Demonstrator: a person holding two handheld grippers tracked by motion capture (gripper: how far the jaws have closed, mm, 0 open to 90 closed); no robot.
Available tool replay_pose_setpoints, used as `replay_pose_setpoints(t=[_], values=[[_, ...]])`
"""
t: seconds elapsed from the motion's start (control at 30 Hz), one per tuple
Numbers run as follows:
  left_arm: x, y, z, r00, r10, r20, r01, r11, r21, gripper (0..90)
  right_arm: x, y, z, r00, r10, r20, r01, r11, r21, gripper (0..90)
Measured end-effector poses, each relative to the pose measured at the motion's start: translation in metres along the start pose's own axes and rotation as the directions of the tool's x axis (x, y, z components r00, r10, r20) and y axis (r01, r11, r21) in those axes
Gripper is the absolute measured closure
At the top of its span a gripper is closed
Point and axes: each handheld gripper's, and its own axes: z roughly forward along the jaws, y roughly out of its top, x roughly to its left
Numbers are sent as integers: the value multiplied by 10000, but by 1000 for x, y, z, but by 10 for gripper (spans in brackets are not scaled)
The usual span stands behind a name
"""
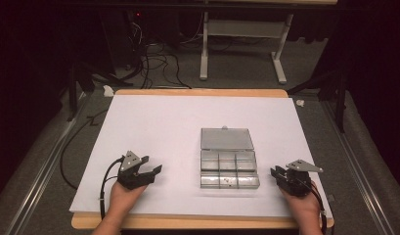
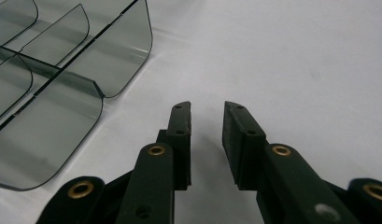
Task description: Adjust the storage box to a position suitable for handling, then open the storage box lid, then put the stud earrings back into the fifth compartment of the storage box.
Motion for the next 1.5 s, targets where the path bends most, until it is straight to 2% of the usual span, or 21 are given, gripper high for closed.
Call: replay_pose_setpoints(t=[0.13, 0.2, 0.37, 0.47, 0.53, 0.63, 0.97, 1.1, 1.2, 1.33, 1.4, 1.5], values=[[2, 5, 1, 9990, -434, 97, 434, 9991, -3, 387, 0, 2, 1, 10000, -63, 26, 63, 10000, -37, 672], [1, 11, 3, 9983, -556, 196, 556, 9985, 4, 386, -1, 4, 2, 9998, -44, -178, 42, 10000, -81, 659], [-8, 30, 9, 9963, -829, 247, 837, 9960, -316, 386, -2, 16, 4, 9996, -98, -268, 97, 9999, -72, 609], [-16, 40, 14, 9985, -522, 132, 526, 9981, -310, 385, -4, 22, 5, 9994, -8, -357, 5, 10000, -77, 580], [-19, 44, 15, 9990, -434, 62, 436, 9986, -293, 378, -6, 25, 6, 9991, 63, -423, -70, 9998, -186, 565], [-21, 50, 20, 9990, -419, -142, 418, 9991, -80, 354, -8, 28, 7, 9972, 421, -613, -434, 9989, -201, 553], [-19, 65, 38, 9961, -880, 26, 880, 9961, -15, 349, -12, 44, 5, 9981, 325, -526, -344, 9988, -358, 538], [-21, 70, 48, 9968, -802, -5, 802, 9965, 226, 350, -12, 53, 9, 9988, 104, -484, -121, 9994, -336, 536], [-20, 74, 53, 9958, -918, 72, 916, 9955, 251, 351, -11, 58, 13, 9989, 99, -460, -107, 9998, -177, 535], [-22, 81, 61, 9961, -858, 189, 849, 9955, 413, 351, -11, 65, 15, 9985, 219, -510, -225, 9997, -125, 533], [-23, 85, 65, 9952, -931, 294, 922, 9952, 326, 351, -11, 69, 16, 9984, 230, -509, -238, 9996, -143, 531], [-27, 89, 71, 9963, -798, 311, 784, 9960, 433, 351, -11, 75, 20, 9986, 197, -484, -203, 9997, -121, 531]])
